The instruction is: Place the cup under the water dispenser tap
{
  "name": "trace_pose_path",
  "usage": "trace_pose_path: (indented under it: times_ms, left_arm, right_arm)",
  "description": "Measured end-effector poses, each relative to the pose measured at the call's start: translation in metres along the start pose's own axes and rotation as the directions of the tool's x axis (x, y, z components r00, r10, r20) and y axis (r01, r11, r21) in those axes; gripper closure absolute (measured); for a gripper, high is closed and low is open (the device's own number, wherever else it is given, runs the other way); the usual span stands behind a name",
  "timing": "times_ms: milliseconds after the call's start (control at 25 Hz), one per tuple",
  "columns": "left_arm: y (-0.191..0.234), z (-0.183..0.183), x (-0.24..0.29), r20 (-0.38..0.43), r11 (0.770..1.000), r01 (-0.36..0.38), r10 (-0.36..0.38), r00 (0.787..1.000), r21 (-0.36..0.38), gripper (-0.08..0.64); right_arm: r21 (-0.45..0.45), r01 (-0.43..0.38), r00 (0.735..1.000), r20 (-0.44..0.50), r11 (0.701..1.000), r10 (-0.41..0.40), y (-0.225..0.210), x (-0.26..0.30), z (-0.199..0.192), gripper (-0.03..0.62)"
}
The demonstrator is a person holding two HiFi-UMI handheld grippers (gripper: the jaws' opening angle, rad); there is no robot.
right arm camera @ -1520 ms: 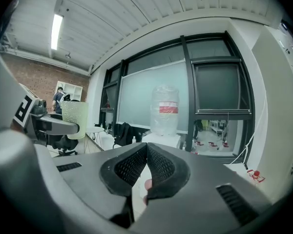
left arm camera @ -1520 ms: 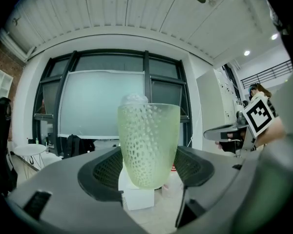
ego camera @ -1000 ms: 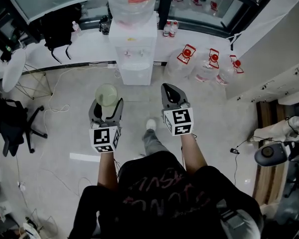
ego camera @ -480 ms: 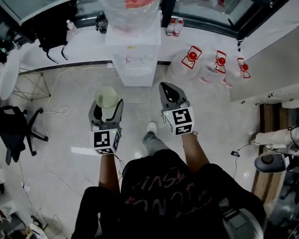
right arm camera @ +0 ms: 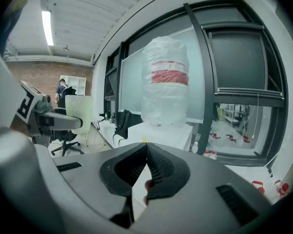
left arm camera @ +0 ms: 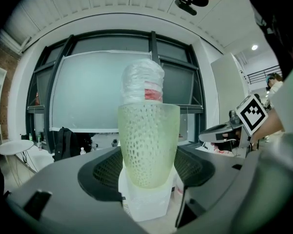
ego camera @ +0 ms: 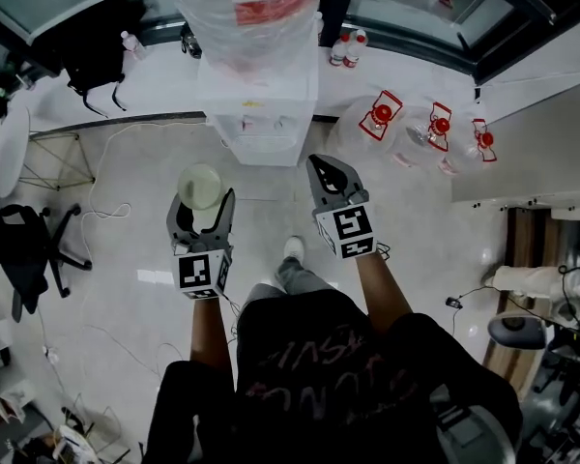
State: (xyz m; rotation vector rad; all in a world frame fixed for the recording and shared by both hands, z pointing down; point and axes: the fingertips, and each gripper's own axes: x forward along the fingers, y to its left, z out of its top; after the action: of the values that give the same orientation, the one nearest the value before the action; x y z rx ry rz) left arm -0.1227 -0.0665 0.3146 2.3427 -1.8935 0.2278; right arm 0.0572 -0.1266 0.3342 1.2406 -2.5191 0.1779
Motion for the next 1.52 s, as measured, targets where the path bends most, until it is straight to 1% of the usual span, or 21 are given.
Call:
trace_pose_path:
  times_ms: [160,280,320,360,480,520,560,680,720,760,880,1080,1240,1360,1520]
  left_arm:
    - [-0.002,-0.002,0.011,-0.008,1.0,0.002,-0.002,1.0,0.011,0.222]
    - [0.001,-0.003,0.015,-0.015,1.0,-0.003,0.003,1.0,-0.01,0.222]
    - [0.003,-0.004,0.017,-0.018,1.0,-0.006,0.006,1.0,-0.004,0.222]
    - [0.004,-0.006,0.018,-0.033,1.0,-0.007,0.007,0.999,0.011,0.222]
    - [0.007,-0.022,0.021,-0.133,0.999,0.008,-0.001,0.991,0.05,0.222]
    - [0.009,-0.024,0.025,-0.136,0.999,0.012,-0.005,0.991,0.051,0.222]
    - [0.01,-0.023,0.03,-0.119,0.999,0.018,-0.012,0.993,0.046,0.222]
    - [0.009,-0.02,0.047,-0.028,0.999,0.046,-0.045,0.999,0.028,0.222]
    - [0.008,-0.024,0.052,-0.021,0.998,0.056,-0.055,0.998,0.029,0.222]
    - [0.009,-0.03,0.056,-0.031,0.997,0.065,-0.064,0.997,0.031,0.222]
    - [0.013,-0.058,0.064,-0.11,0.994,0.095,-0.089,0.99,0.052,0.222]
    - [0.02,-0.089,0.084,-0.121,0.991,0.127,-0.121,0.985,0.046,0.222]
    - [0.022,-0.101,0.102,-0.033,0.99,0.136,-0.136,0.99,0.02,0.222]
    - [0.023,-0.12,0.112,-0.027,0.989,0.146,-0.146,0.989,-0.002,0.222]
    - [0.029,-0.148,0.124,-0.028,0.988,0.151,-0.151,0.988,-0.001,0.222]
  right_arm:
    - [0.039,-0.009,1.0,-0.004,0.999,0.01,-0.008,0.009,-0.006,0.577]
    - [0.03,-0.012,1.0,-0.019,0.999,0.013,-0.011,0.013,-0.012,0.577]
    - [0.031,-0.011,1.0,-0.024,0.999,0.012,-0.012,0.014,-0.014,0.577]
    - [0.037,-0.008,1.0,-0.027,0.999,0.009,-0.014,0.015,-0.017,0.577]
    - [0.067,0.003,0.999,-0.034,0.998,0.0,-0.02,0.018,-0.023,0.577]
    - [0.075,0.007,0.999,-0.036,0.997,-0.004,-0.021,0.02,-0.026,0.577]
    - [0.081,0.012,0.999,-0.038,0.997,-0.009,-0.023,0.023,-0.028,0.577]
    - [0.071,0.033,0.998,-0.046,0.997,-0.029,-0.025,0.032,-0.036,0.577]
    - [0.068,0.038,0.998,-0.049,0.997,-0.035,-0.026,0.036,-0.04,0.577]
    - [0.066,0.042,0.998,-0.052,0.997,-0.039,-0.027,0.039,-0.043,0.577]
    - [0.071,0.056,0.997,-0.06,0.996,-0.052,-0.026,0.049,-0.055,0.577]
    - [0.1,0.081,0.995,-0.063,0.992,-0.075,-0.023,0.066,-0.077,0.577]
    - [0.099,0.093,0.993,-0.083,0.991,-0.085,-0.021,0.082,-0.104,0.577]
    - [0.122,0.093,0.993,-0.085,0.988,-0.083,-0.018,0.095,-0.125,0.577]
    - [0.12,0.071,0.994,-0.091,0.99,-0.06,-0.008,0.113,-0.153,0.577]
